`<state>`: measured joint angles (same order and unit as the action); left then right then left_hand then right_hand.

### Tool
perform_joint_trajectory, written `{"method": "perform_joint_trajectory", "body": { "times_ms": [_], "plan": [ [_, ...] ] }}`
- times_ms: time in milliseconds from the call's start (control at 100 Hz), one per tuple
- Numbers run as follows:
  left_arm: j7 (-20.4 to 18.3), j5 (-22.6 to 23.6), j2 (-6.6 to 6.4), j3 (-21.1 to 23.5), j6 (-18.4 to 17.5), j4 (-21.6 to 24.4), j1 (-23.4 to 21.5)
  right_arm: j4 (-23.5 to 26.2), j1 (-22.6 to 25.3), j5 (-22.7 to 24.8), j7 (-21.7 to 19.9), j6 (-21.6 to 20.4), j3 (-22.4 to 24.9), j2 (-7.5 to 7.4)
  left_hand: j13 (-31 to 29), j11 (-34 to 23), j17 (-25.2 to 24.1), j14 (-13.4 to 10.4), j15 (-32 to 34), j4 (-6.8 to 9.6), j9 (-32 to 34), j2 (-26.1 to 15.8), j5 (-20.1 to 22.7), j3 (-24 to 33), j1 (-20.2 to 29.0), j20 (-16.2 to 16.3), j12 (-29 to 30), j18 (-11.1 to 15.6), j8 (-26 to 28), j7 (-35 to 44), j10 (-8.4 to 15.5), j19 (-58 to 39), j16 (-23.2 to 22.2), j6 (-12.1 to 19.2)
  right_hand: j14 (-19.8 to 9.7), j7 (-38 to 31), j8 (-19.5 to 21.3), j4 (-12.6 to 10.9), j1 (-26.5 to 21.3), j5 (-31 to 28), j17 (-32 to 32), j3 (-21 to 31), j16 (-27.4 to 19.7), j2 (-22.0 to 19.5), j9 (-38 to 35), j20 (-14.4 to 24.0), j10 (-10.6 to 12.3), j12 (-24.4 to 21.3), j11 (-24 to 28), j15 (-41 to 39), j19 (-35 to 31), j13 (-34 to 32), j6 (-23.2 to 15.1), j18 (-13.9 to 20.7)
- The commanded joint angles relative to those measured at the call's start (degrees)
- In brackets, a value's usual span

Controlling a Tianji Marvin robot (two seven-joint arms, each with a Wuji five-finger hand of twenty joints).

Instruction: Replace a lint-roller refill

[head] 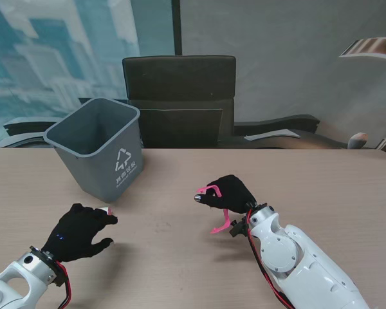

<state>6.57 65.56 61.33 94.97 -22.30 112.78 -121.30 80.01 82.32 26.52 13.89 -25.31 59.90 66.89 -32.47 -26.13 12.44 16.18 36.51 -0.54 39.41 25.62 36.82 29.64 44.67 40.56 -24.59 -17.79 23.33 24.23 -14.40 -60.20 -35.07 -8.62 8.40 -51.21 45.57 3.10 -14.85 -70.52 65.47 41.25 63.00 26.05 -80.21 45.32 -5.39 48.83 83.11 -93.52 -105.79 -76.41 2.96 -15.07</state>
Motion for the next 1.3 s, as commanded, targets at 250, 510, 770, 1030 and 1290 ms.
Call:
{"method": "perform_joint_trajectory", "body": {
  "times_ms": [250,510,770,1030,1290],
  "plan": [
    [-3.0,3.7,-1.14,-2.8,6.1,-5.4,4.6,0.2,0.2,-0.1,-1.2,-0.1,-0.1,0.07,4.1,3.0,-2.8,0.3,-3.4,-1.47,-5.8,4.0,-3.8,2.3,-3.5,-0.5,-0.4,-1.0,-2.7,-7.5,-1.4,4.1,0.6,-3.9,-24.4,0.5,0.4,2.1,1.4,-3.3,4.7,0.6,1.1,-1.6,-3.0,0.6,-2.4,0.5,3.1,-8.7,-14.2,0.5,2.9,19.1],
    [0.3,4.3,-1.10,-5.4,10.3,-9.2,8.7,0.1,0.1,-0.4,-1.5,0.0,-0.3,0.07,4.5,2.7,-3.1,0.6,-2.9,-1.87,-6.8,4.2,-4.2,2.9,-4.6,0.1,-0.5,-1.1,-3.7,-10.3,-2.1,4.3,0.2,-5.5,-24.4,0.6,0.4,2.1,1.4,-3.3,4.7,0.7,1.1,-1.6,-3.0,0.6,-2.4,0.5,3.1,-8.7,-14.2,0.5,2.9,19.1],
    [-1.2,5.3,-1.26,-4.8,11.9,-9.6,10.2,0.1,-0.1,-0.7,-1.7,0.1,-0.4,0.07,5.4,2.9,-3.8,0.8,-3.3,-1.97,-7.5,5.1,-4.0,3.9,-4.2,0.1,-0.3,-1.2,-3.7,-11.0,-2.4,5.1,0.4,-6.1,-24.4,0.6,0.4,2.1,1.5,-3.3,4.7,0.7,1.1,-1.6,-3.0,0.6,-2.4,0.5,3.1,-8.7,-14.2,0.5,2.9,19.1],
    [-5.3,7.0,-1.52,-4.1,14.6,-9.3,10.6,-0.1,-0.2,-0.8,-1.7,0.3,-0.5,0.09,6.1,3.6,-4.3,0.9,-4.1,-2.07,-8.2,5.8,-4.0,4.2,-4.4,-0.1,0.1,-1.3,-3.8,-12.1,-3.2,6.2,0.7,-7.4,-24.3,0.6,0.4,2.1,1.5,-3.3,4.7,0.7,1.0,-1.6,-3.0,0.6,-2.4,0.5,3.1,-8.7,-14.2,0.5,3.0,19.1],
    [-6.2,8.0,-1.69,-3.6,15.7,-10.5,11.4,-0.5,-0.3,-0.9,-1.8,0.3,-0.5,0.11,6.8,4.1,-4.7,0.8,-4.6,-2.14,-9.2,6.6,-4.8,5.0,-4.1,-0.2,0.2,-1.1,-3.8,-13.3,-3.1,7.0,0.9,-7.6,-24.3,0.6,0.4,2.1,1.5,-3.3,4.7,0.7,1.0,-1.6,-3.0,0.6,-2.4,0.5,3.1,-8.7,-14.2,0.5,3.0,19.1]
  ]
}}
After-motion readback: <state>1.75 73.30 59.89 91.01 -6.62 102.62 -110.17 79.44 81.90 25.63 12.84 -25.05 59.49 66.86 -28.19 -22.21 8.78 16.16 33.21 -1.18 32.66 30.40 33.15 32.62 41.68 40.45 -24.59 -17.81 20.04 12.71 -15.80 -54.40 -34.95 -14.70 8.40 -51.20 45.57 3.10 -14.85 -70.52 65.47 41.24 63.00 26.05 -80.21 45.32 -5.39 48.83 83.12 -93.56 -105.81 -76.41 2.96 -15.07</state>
